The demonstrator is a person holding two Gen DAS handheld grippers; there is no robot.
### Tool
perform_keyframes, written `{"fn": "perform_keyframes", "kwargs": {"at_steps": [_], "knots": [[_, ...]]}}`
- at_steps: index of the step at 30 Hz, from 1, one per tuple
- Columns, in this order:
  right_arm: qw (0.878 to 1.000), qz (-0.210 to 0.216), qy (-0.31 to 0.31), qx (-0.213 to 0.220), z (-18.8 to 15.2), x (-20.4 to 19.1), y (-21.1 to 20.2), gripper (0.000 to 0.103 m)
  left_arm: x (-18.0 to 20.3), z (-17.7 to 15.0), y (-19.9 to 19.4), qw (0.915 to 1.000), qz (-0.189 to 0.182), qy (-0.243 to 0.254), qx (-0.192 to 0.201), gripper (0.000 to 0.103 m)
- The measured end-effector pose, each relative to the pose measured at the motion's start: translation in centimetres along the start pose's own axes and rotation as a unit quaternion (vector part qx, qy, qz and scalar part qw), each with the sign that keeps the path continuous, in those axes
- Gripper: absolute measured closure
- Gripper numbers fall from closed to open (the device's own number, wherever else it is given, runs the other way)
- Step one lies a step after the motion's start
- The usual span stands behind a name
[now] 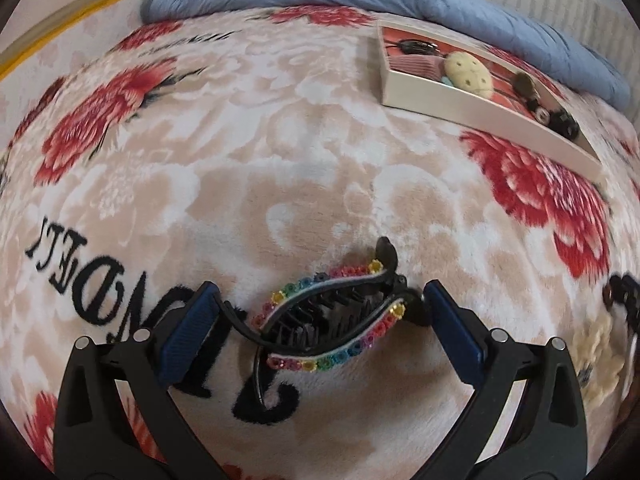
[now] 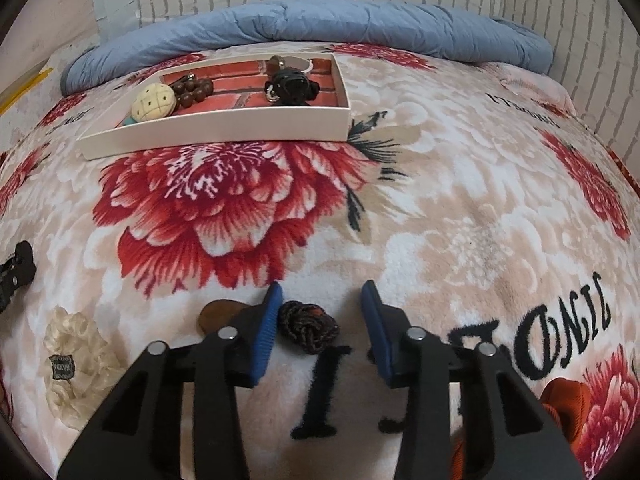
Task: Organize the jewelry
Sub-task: 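Close left gripper on rainbow claw clip while right gripper grasps knotted hair tie, then carry rainbow clip with left tool while right tool carries hair tie into tray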
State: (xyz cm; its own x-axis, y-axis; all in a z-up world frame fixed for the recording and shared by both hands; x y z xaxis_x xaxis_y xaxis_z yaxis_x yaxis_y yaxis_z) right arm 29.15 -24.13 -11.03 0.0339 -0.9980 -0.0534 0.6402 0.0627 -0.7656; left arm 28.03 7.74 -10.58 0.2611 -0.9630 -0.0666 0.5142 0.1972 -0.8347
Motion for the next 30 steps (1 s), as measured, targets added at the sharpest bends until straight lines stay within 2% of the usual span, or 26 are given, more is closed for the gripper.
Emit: {"fn": "perform_keyframes", "kwargs": {"at_steps": [6, 10, 14, 20, 26, 30], "knots": [[1.000, 0.013, 0.001, -0.001, 0.0, 0.0, 0.0, 0.073, 0.7, 0.3, 0.3, 0.9993, 0.031, -0.020, -0.008, 0.005], [1.000, 0.018, -0.001, -0.002, 0.1, -0.1, 0.0, 0.077, 0.7, 0.3, 0.3, 0.9993, 0.026, -0.026, -0.007, 0.006], [1.000, 0.023, 0.007, 0.003, 0.0, 0.1, -0.2, 0.078, 0.5, 0.1, 0.0, 0.9996, 0.020, -0.019, -0.002, 0.013], [0.999, 0.030, 0.017, 0.016, 0.4, 0.4, -1.1, 0.079, 0.0, 0.0, -0.4, 1.0000, -0.003, -0.002, 0.002, 0.014], [0.999, 0.028, 0.009, 0.034, 2.3, 0.3, -2.2, 0.079, -0.5, 1.4, -1.8, 0.9993, -0.023, 0.006, 0.029, 0.014], [0.998, 0.025, -0.003, 0.052, 4.7, -0.2, -3.1, 0.079, 0.1, 3.6, -3.4, 0.9976, -0.031, 0.020, 0.058, 0.014]]}}
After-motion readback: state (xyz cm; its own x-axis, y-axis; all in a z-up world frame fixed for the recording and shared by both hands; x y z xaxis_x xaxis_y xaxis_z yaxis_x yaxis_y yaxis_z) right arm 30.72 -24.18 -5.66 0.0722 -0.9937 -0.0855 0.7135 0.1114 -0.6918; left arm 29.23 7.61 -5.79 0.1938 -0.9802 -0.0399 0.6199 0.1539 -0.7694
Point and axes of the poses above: each gripper's, at about its wrist camera, not at the fingertips, and y roughly the way its jaws point, x to its right, z to its top, the point moved 1 cm from there along y, roughly the way its jaws point, and after that the axes turned 6 degrees about z, right-handed, at the moved point
